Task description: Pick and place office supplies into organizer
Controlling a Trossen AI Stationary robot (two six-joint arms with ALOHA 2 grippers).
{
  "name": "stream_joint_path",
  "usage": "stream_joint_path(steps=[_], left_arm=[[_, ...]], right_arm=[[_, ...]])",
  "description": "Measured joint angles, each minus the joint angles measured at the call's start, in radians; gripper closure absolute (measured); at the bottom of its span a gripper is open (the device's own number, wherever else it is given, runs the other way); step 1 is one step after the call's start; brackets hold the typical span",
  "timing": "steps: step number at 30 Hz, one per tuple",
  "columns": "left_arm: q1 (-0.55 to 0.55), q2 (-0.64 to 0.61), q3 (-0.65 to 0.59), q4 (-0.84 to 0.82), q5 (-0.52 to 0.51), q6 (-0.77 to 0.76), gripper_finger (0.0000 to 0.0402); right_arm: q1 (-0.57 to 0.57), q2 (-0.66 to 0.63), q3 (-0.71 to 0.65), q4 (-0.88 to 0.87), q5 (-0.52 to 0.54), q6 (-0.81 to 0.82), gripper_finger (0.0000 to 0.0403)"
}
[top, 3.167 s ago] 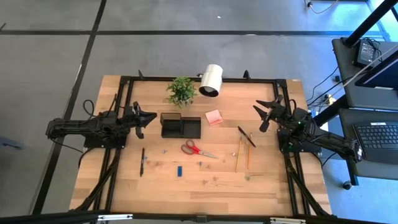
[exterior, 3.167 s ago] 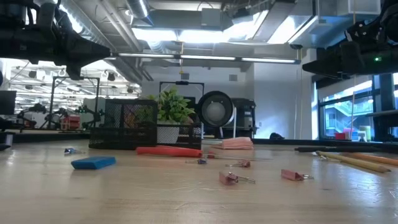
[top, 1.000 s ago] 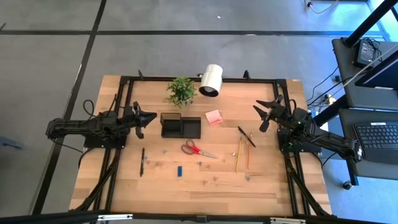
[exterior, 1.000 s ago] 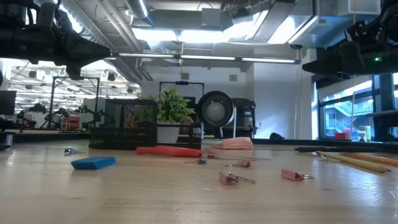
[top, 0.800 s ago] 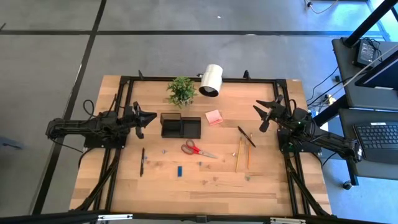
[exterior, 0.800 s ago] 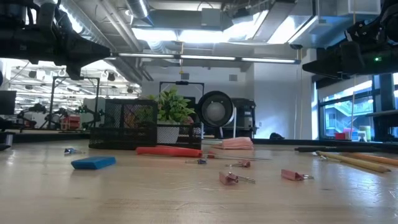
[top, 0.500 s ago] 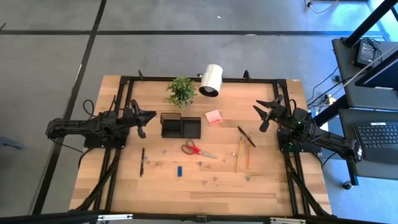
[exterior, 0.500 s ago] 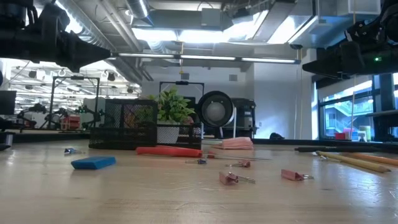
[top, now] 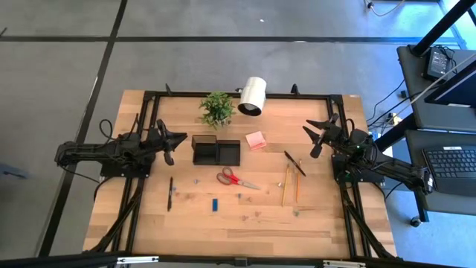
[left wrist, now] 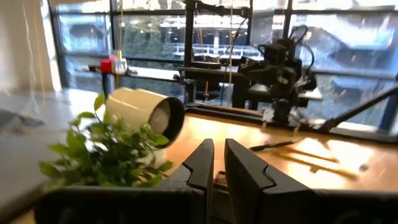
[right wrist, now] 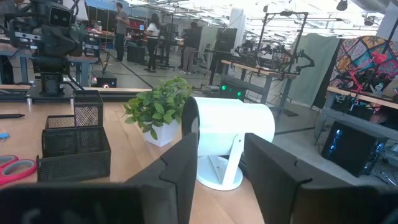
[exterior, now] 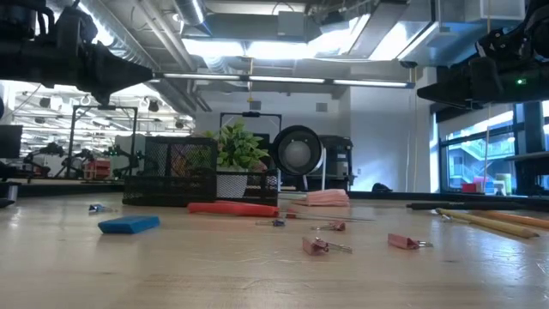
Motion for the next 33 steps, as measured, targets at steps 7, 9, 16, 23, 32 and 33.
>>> stream_joint_path(steps=[7, 9, 16, 23, 32, 33], left_arm=[[0.0, 0.0, 0.0, 0.0, 0.0, -0.06, 0.0368], [0.0, 0.0, 0.0, 0.0, 0.0, -0.064, 0.0368], [0.0, 0.0, 0.0, -0.001, -0.001, -0.157, 0.0368], [0.0, 0.0, 0.0, -0.003, -0.013, -0.157, 0.0368], [0.0, 0.0, 0.0, -0.003, -0.01, -0.157, 0.0368], [0.0, 0.0, 0.0, -0.002, -0.01, -0.157, 0.0368]], right_arm=[[0.0, 0.0, 0.0, 0.0, 0.0, 0.0, 0.0266], [0.0, 0.0, 0.0, 0.0, 0.0, 0.0, 0.0266], [0.0, 0.0, 0.0, 0.0, 0.0, 0.0, 0.0266], [0.0, 0.0, 0.0, 0.0, 0.0, 0.0, 0.0266], [0.0, 0.0, 0.0, 0.0, 0.0, 0.0, 0.0266], [0.0, 0.0, 0.0, 0.0, 0.0, 0.0, 0.0266]])
